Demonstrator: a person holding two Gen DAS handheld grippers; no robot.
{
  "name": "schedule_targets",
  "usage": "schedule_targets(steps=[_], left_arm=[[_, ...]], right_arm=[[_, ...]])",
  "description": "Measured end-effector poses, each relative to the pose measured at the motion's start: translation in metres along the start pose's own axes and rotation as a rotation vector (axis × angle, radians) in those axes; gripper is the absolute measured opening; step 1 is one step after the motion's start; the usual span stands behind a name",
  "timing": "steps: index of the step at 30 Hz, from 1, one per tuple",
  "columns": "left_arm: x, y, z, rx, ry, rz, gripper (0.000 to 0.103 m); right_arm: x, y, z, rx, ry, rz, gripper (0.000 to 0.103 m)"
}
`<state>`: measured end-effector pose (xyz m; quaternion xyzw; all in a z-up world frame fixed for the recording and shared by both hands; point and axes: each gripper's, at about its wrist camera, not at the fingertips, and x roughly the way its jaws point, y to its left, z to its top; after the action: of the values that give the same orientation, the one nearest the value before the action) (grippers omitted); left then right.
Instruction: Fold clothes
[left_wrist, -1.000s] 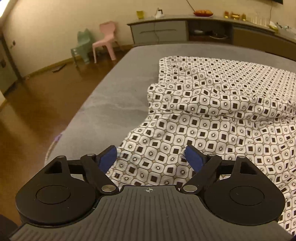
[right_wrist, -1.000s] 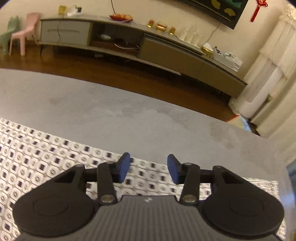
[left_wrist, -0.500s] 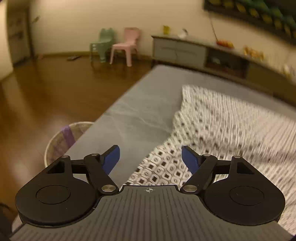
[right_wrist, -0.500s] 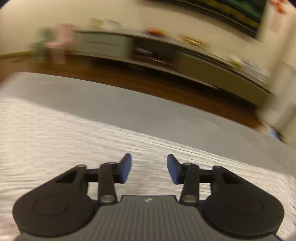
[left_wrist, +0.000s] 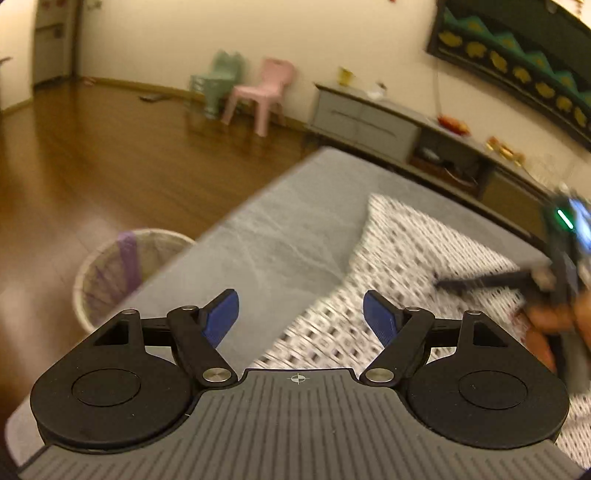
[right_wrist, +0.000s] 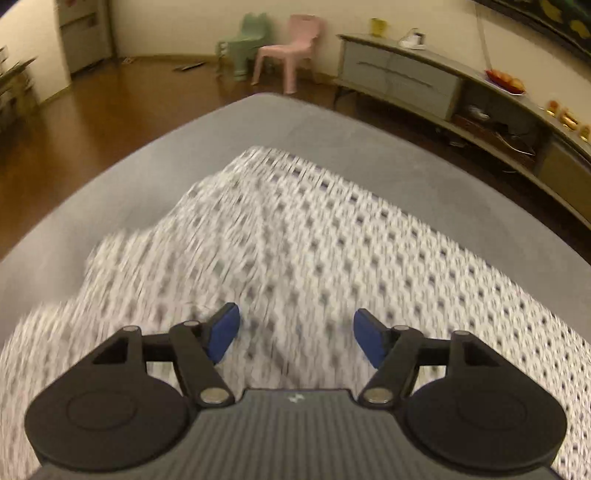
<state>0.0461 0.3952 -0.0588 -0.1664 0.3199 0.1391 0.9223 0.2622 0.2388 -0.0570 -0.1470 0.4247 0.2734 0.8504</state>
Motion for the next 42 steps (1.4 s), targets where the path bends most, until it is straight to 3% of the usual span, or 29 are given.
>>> schedule_targets(steps=[4,5,6,8,10,12,15,19,21,22,24,26,28,31,33,35,36,38,42], left_arm=[[0.019,-0.014,-0.009,0.087,0.068,-0.065,0.066],[0.023,-0.018,-0.013,0.114,0.085,-0.076,0.066],[0.028,-0.022,-0.016,0.142,0.102,-0.087,0.066],[0.036,-0.028,-0.022,0.19,0.134,-0.089,0.066],[0.044,-0.025,-0.026,0.215,0.153,-0.045,0.064],[0.046,-0.024,-0.029,0.24,0.149,-0.015,0.064],[0.045,-0.03,-0.029,0.269,0.15,0.056,0.065],[0.046,-0.036,-0.024,0.268,0.131,0.159,0.068],[0.047,-0.038,-0.02,0.261,0.122,0.222,0.071],[0.043,-0.042,-0.019,0.26,0.106,0.232,0.064],[0.03,-0.05,-0.019,0.254,0.065,0.215,0.058],[0.018,-0.059,-0.019,0.247,0.025,0.198,0.063],[0.008,-0.074,-0.023,0.265,0.021,0.106,0.066],[0.013,-0.095,-0.035,0.319,0.072,0.017,0.066],[0.025,-0.104,-0.043,0.371,0.107,0.029,0.066],[0.035,-0.104,-0.05,0.398,0.116,0.078,0.068],[0.038,-0.1,-0.049,0.393,0.119,0.097,0.075],[0.039,-0.088,-0.044,0.35,0.119,0.136,0.075],[0.041,-0.067,-0.038,0.336,0.082,0.289,0.078]], right_arm=[[0.003,0.01,0.009,-0.026,-0.012,-0.103,0.074],[0.0,0.009,0.01,-0.029,-0.008,-0.12,0.064],[-0.009,0.004,0.009,-0.014,-0.016,-0.123,0.061],[-0.046,-0.017,-0.006,0.086,-0.071,-0.062,0.062],[-0.091,-0.044,-0.035,0.169,-0.107,0.003,0.064],[-0.131,-0.071,-0.068,0.197,-0.115,0.014,0.065],[-0.189,-0.106,-0.147,0.181,-0.094,-0.094,0.069],[-0.247,-0.151,-0.278,0.152,0.0,-0.334,0.071],[-0.272,-0.183,-0.34,0.223,0.048,-0.442,0.071],[-0.286,-0.2,-0.368,0.289,0.055,-0.492,0.071],[-0.31,-0.232,-0.415,0.446,0.044,-0.571,0.071],[-0.333,-0.262,-0.456,0.621,0.01,-0.627,0.071],[-0.344,-0.287,-0.483,0.746,-0.032,-0.63,0.071],[-0.34,-0.307,-0.506,0.801,-0.042,-0.651,0.071],[-0.335,-0.312,-0.504,0.8,-0.064,-0.63,0.074],[-0.33,-0.316,-0.498,0.786,-0.073,-0.612,0.074],[-0.325,-0.319,-0.489,0.771,-0.078,-0.605,0.074],[-0.316,-0.324,-0.475,0.738,-0.086,-0.589,0.074],[-0.306,-0.337,-0.459,0.738,-0.09,-0.601,0.076]])
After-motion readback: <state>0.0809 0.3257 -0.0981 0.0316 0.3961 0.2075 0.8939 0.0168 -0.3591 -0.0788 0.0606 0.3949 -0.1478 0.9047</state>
